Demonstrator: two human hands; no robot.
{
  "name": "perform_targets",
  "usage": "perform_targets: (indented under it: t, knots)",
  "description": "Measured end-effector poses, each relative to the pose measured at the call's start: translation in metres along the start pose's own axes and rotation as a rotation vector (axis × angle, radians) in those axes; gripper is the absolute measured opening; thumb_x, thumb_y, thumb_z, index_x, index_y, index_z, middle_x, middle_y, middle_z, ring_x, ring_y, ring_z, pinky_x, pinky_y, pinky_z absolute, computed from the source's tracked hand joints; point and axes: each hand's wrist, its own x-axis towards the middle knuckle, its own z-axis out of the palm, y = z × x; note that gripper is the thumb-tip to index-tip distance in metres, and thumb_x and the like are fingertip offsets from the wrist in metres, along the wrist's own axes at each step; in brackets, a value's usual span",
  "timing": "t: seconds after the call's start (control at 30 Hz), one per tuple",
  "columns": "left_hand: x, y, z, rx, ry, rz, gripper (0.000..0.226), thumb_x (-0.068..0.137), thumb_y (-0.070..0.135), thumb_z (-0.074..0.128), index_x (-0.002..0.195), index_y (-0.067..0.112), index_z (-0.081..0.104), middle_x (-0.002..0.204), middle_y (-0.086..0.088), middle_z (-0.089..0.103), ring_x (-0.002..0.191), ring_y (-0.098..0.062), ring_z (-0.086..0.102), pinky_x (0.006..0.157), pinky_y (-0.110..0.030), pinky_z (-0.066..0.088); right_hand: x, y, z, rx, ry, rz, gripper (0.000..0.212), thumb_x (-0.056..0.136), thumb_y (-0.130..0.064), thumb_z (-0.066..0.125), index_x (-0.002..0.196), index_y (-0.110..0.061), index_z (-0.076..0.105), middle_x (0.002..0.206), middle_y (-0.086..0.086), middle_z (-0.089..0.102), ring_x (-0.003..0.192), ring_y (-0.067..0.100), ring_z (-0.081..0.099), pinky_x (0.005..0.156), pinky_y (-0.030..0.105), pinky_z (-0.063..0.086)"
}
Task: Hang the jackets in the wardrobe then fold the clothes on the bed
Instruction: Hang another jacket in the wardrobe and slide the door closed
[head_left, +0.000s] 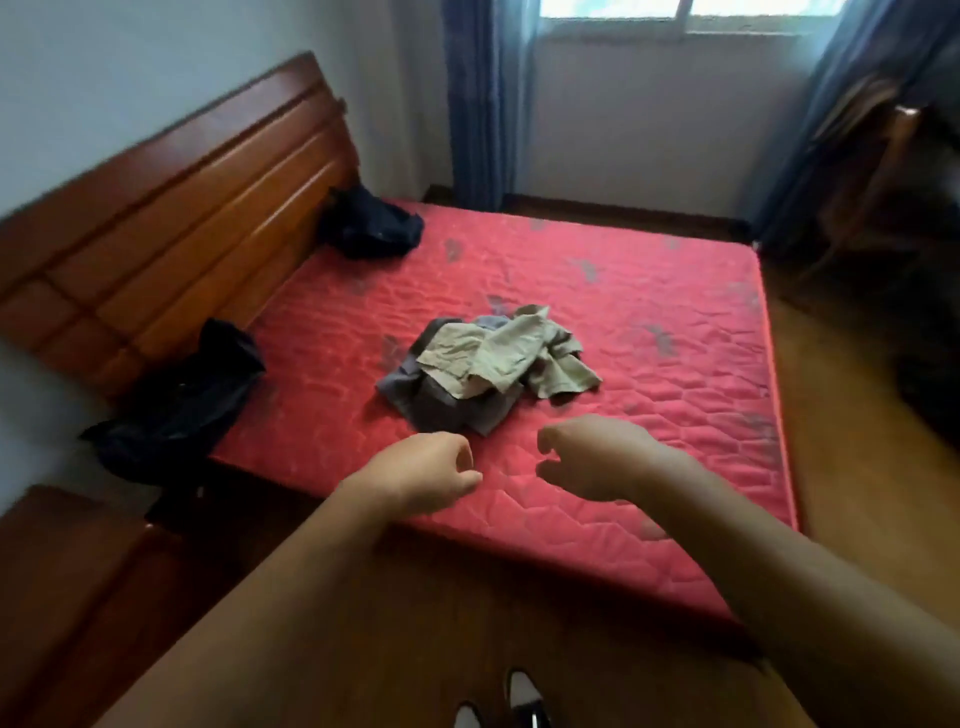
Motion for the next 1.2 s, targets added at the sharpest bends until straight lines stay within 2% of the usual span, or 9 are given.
perform_targets:
  t: [0.13, 0.23, 0.4, 0.5, 0.67, 0.77, 0.97, 1.2]
  knots:
    - [0.037, 0.073, 0.029, 0.107, -0.102, 0.252, 0.026, 0.092, 0.043, 0.060, 0.104, 0.022, 0.068, 0.104, 0.002, 0.072, 0.095, -0.018, 0.066, 0.086, -0.035, 0.054, -0.060, 0.059, 0.033, 0.104, 0.002, 0.271, 0.036, 0.094, -0.046, 0.049, 0.121, -0.024, 0.060, 0.122, 0.006, 0.067, 0.111, 0.031, 0.063, 0.087, 0.042, 0.055]
    - [0.047, 0.129, 0.057, 0.195, -0.170, 0.411, 0.027, 0.093, 0.043, 0.059, 0.109, 0.023, 0.068, 0.111, 0.001, 0.072, 0.102, -0.021, 0.065, 0.089, -0.036, 0.053, -0.111, 0.090, 0.058, 0.206, -0.001, 0.441, 0.037, 0.096, -0.048, 0.048, 0.123, -0.026, 0.061, 0.124, 0.005, 0.066, 0.113, 0.029, 0.062, 0.087, 0.041, 0.053]
    - [0.050, 0.218, 0.102, 0.345, -0.267, 0.597, 0.029, 0.093, 0.043, 0.057, 0.113, 0.024, 0.065, 0.117, 0.001, 0.068, 0.105, -0.021, 0.063, 0.092, -0.037, 0.052, -0.189, 0.143, 0.098, 0.353, -0.017, 0.664, 0.034, 0.096, -0.047, 0.050, 0.119, -0.025, 0.060, 0.118, 0.004, 0.066, 0.097, 0.025, 0.064, 0.080, 0.038, 0.052]
    - [0.054, 0.278, 0.129, 0.439, -0.286, 0.673, 0.031, 0.093, 0.046, 0.056, 0.113, 0.026, 0.065, 0.116, 0.001, 0.068, 0.105, -0.022, 0.062, 0.092, -0.041, 0.053, -0.230, 0.183, 0.119, 0.417, -0.006, 0.759, 0.032, 0.096, -0.048, 0.050, 0.118, -0.028, 0.059, 0.118, 0.001, 0.066, 0.102, 0.023, 0.064, 0.080, 0.039, 0.052]
    - [0.063, 0.372, 0.171, 0.502, -0.310, 0.753, 0.032, 0.094, 0.045, 0.055, 0.118, 0.024, 0.064, 0.119, -0.001, 0.067, 0.107, -0.022, 0.062, 0.091, -0.039, 0.053, -0.284, 0.254, 0.143, 0.472, -0.010, 0.823, 0.030, 0.097, -0.051, 0.051, 0.118, -0.030, 0.058, 0.119, -0.003, 0.065, 0.104, 0.020, 0.062, 0.086, 0.043, 0.055]
    - [0.066, 0.438, 0.198, 0.512, -0.339, 0.786, 0.032, 0.095, 0.043, 0.056, 0.118, 0.022, 0.064, 0.120, -0.003, 0.067, 0.108, -0.024, 0.062, 0.088, -0.034, 0.052, -0.324, 0.307, 0.156, 0.484, -0.018, 0.858, 0.030, 0.097, -0.050, 0.052, 0.119, -0.030, 0.059, 0.117, -0.003, 0.065, 0.102, 0.019, 0.062, 0.085, 0.043, 0.057]
    - [0.068, 0.561, 0.241, 0.533, -0.358, 0.848, 0.029, 0.095, 0.036, 0.055, 0.110, 0.015, 0.067, 0.111, -0.003, 0.069, 0.101, -0.025, 0.064, 0.081, -0.033, 0.051, -0.399, 0.395, 0.174, 0.542, 0.004, 0.892, 0.028, 0.099, -0.046, 0.050, 0.119, -0.028, 0.059, 0.109, -0.004, 0.064, 0.093, 0.015, 0.062, 0.081, 0.040, 0.058]
    - [0.103, 0.687, 0.269, 0.656, -0.368, 0.912, 0.030, 0.095, 0.035, 0.055, 0.109, 0.012, 0.069, 0.111, -0.007, 0.070, 0.106, -0.026, 0.064, 0.090, -0.037, 0.052, -0.454, 0.495, 0.192, 0.625, 0.053, 0.971, 0.028, 0.101, -0.047, 0.050, 0.122, -0.030, 0.057, 0.109, -0.005, 0.065, 0.088, 0.014, 0.063, 0.077, 0.037, 0.060]
